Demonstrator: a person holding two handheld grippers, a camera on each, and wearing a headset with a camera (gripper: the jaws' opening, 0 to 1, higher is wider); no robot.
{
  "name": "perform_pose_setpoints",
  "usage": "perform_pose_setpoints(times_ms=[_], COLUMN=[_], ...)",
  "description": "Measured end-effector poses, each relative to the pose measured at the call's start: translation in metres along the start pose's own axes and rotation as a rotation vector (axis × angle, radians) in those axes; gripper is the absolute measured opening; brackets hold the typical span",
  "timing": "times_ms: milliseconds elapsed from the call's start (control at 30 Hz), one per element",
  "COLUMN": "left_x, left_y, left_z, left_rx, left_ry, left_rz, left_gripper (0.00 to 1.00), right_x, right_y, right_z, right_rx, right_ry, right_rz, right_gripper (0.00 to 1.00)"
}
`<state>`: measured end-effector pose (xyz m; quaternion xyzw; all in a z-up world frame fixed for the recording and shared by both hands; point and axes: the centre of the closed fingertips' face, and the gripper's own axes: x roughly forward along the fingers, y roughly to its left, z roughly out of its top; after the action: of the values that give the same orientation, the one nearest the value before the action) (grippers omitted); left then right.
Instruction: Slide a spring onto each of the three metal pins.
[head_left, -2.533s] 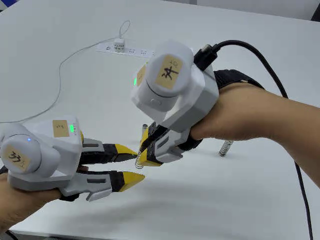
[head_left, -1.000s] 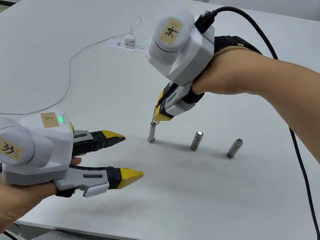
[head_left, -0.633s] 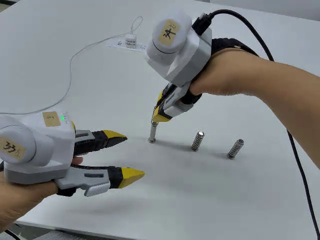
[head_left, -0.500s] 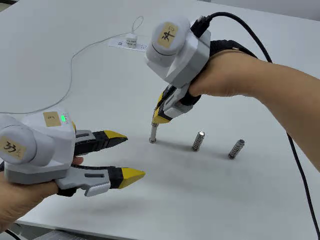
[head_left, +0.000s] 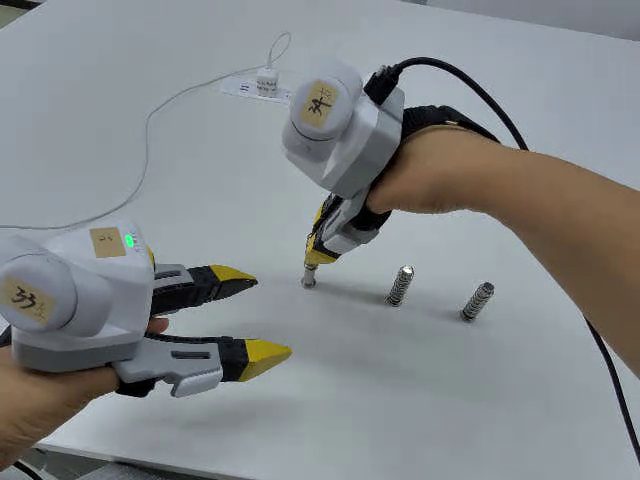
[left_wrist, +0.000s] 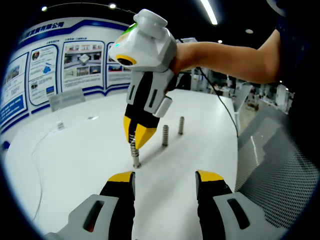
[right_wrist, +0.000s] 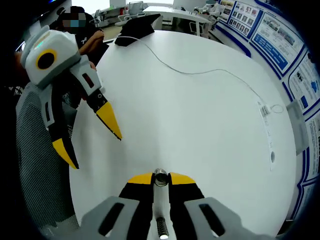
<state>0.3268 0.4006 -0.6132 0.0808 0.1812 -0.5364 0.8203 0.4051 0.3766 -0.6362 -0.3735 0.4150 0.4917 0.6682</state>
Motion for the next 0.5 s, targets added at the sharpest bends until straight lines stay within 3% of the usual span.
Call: perform_pose_setpoints(times_ms=[500], left_x=[-0.001], left_y=[0.001], left_z=[0.000], left_rx=[-0.006], left_ry=[0.004], left_rz=[0.006], left_gripper=[0.50], right_x=[0.019], right_y=[0.001], right_z=[-0.006], right_rx=[0.014], right_ry=[0.010], right_rz=[0.009], right_gripper=[0.12])
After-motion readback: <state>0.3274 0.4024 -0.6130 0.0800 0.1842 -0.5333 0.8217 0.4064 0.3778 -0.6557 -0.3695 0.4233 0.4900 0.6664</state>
